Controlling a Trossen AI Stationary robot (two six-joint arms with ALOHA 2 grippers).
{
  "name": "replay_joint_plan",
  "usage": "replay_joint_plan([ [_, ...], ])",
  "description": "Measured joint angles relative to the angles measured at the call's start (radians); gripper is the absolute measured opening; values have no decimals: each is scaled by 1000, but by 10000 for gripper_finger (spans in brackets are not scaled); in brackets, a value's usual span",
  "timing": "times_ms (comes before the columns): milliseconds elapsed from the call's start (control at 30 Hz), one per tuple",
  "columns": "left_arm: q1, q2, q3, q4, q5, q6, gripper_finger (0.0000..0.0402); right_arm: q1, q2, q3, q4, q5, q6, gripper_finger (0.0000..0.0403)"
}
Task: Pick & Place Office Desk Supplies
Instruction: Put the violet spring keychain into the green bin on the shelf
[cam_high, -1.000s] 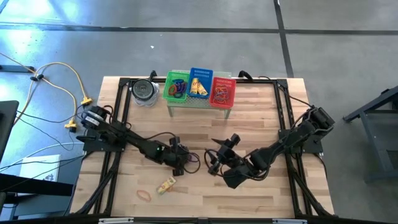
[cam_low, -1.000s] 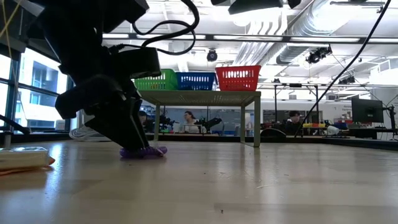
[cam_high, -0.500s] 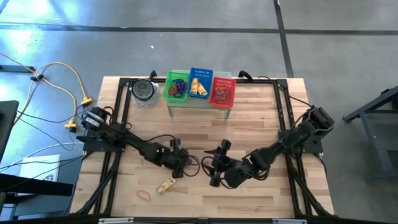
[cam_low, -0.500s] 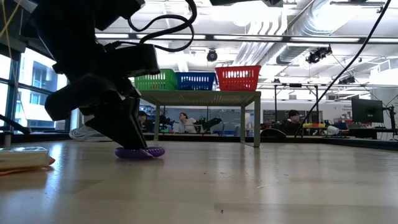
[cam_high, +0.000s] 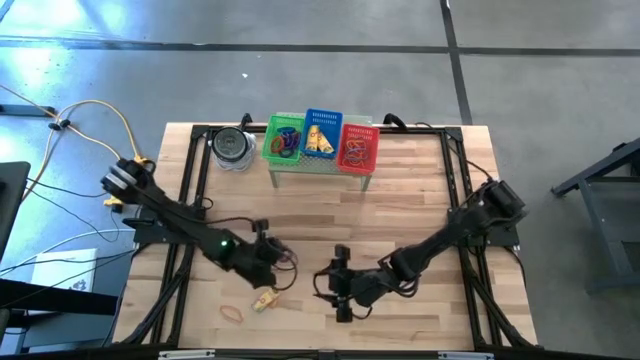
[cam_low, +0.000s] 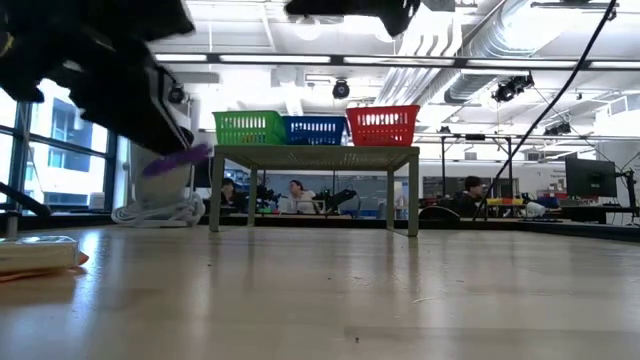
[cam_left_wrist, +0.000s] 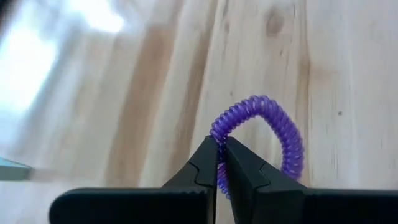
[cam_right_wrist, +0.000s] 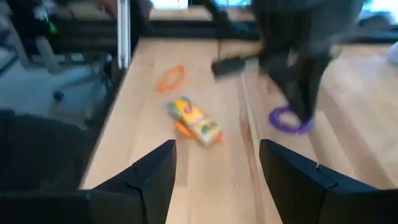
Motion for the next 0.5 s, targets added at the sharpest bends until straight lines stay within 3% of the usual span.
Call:
replay_joint_plan([
  [333, -208, -74, -1, 16, -382, 29, 7, -55, 49, -1, 20, -37, -18, 219],
  [500, -250, -84, 0, 16, -435, 60, 7, -68, 49, -1, 57, -40, 8, 219],
])
